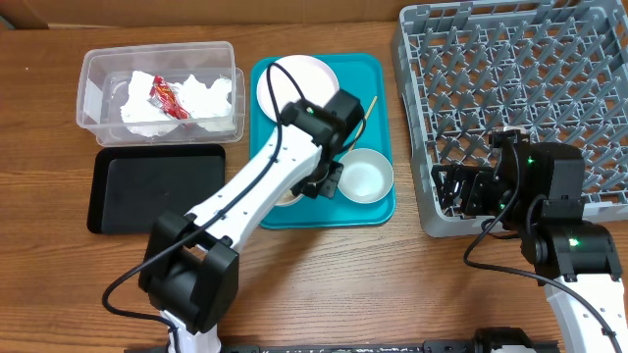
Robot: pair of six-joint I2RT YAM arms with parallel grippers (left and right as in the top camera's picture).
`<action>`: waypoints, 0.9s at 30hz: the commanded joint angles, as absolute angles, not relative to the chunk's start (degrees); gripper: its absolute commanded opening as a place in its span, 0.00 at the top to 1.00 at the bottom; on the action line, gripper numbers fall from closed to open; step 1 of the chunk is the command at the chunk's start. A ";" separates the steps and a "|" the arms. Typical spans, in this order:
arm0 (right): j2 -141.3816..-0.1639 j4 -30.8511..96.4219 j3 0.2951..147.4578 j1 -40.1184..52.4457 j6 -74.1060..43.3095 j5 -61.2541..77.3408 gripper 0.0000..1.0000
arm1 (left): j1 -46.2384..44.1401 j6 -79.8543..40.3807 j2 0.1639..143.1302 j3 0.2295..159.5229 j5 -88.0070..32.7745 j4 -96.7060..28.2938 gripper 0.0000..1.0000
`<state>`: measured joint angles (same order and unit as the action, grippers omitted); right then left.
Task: Sort waste into correct bins and load items into the dishwasher
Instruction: 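Grasp the pink bowl of rice with the left gripper, then tip the pink bowl over the black tray to pour out the rice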
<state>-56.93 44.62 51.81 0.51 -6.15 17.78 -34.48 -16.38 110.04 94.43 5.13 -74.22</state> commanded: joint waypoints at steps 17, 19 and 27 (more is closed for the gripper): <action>-56.77 45.52 53.32 0.80 -5.96 18.13 0.00 | -4.67 -5.17 99.57 82.94 -18.11 -68.53 0.96; -56.77 45.78 53.32 0.80 -5.96 18.13 0.00 | -0.47 -3.46 99.59 79.75 -22.37 -64.95 0.96; -56.77 45.82 53.32 0.80 -5.96 18.15 0.00 | 14.96 4.34 99.63 68.75 -48.97 -51.24 0.96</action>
